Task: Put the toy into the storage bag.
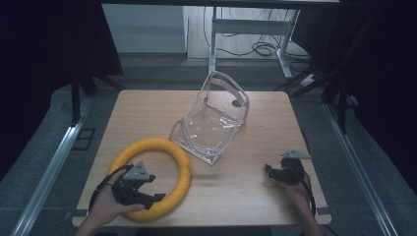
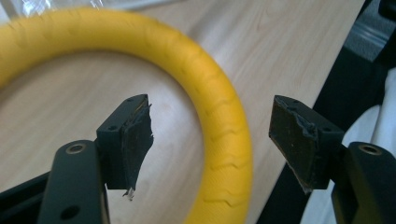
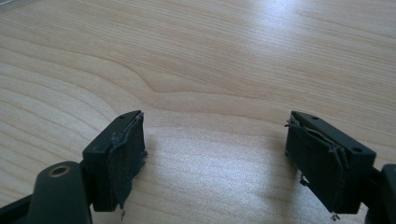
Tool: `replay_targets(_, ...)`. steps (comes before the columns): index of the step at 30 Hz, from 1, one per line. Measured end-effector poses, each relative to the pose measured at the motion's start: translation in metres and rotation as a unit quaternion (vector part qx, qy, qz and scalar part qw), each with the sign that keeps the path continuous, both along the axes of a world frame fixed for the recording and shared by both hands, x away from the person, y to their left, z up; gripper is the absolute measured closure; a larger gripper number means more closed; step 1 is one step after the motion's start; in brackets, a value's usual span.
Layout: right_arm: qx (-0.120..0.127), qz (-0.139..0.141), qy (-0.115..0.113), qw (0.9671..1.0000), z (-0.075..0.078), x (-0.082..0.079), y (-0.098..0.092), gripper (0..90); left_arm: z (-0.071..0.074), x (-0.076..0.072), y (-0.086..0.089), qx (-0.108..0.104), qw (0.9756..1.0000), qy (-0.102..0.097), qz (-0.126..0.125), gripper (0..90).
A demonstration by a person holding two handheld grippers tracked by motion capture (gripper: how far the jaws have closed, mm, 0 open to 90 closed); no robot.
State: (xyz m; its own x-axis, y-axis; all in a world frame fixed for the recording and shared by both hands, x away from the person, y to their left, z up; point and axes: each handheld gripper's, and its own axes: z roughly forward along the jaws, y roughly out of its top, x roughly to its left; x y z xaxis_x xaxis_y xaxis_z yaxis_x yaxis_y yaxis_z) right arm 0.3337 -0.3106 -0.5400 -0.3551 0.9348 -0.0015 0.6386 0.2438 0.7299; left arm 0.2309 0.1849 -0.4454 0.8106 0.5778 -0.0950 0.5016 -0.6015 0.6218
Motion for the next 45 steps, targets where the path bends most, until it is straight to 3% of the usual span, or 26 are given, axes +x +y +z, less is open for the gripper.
replay_targets(4,0.0,-0.001,0.0,1.0,0.0,0.0,0.0,20.5,-0.013,-0.004,-0.005,0.04,0.9989,0.026,-0.002,31.3)
replay_targets(7,0.0,-0.003,0.0,1.0,0.0,0.0,0.0,20.7,-0.022,-0.007,-0.012,0.071,0.9965,0.042,-0.01,31.7)
replay_targets(12,-0.001,-0.005,0.0,1.0,0.0,0.0,0.0,20.8,-0.032,-0.008,-0.023,0.104,0.9923,0.062,-0.023,31.9)
replay_targets(15,-0.001,-0.005,0.0,1.0,0.0,0.0,0.0,20.9,-0.039,-0.007,-0.03,0.123,0.9894,0.072,-0.024,32.7)
replay_targets(19,-0.001,-0.005,0.0,1.0,0.0,0.0,0.0,20.9,-0.049,-0.006,-0.041,0.163,0.9831,0.081,-0.02,35.4)
replay_targets(24,-0.001,-0.005,0.0,1.0,0.0,0.0,0.0,20.9,-0.056,-0.002,-0.046,0.182,0.9788,0.093,-0.011,40.4)
replay_targets(31,-0.001,-0.005,0.0,1.0,0.0,0.0,0.0,20.9,-0.058,0.0,-0.048,0.187,0.9773,0.099,-0.014,47.6)
replay_targets(34,-0.001,-0.005,0.0,1.0,0.0,0.0,0.0,21.0,-0.057,0.0,-0.047,0.178,0.9789,0.099,-0.017,48.3)
replay_targets(37,-0.001,-0.007,-0.001,1.0,0.0,0.0,0.0,21.2,-0.05,0.0,-0.04,0.146,0.9846,0.095,-0.017,48.7)
replay_targets(38,-0.001,-0.007,-0.001,1.0,0.0,0.0,0.0,21.2,-0.05,0.0,-0.04,0.146,0.9846,0.095,-0.017,48.7)
replay_targets(39,-0.002,-0.008,0.0,1.0,0.0,0.0,0.0,21.2,-0.04,0.001,-0.033,0.112,0.9896,0.089,-0.013,48.7)
replay_targets(40,-0.003,-0.009,0.0,1.0,0.0,0.0,0.0,21.3,-0.035,0.002,-0.029,0.094,0.9917,0.087,-0.011,48.7)
replay_targets(44,-0.003,-0.012,0.0,0.9999,0.0,0.0,0.0,21.4,-0.009,0.006,-0.011,0.025,0.9966,0.079,-0.006,49.1)
replay_targets(45,-0.003,-0.012,0.0,0.9999,0.0,0.0,0.0,21.4,-0.009,0.006,-0.011,0.025,0.9966,0.079,-0.006,49.3)
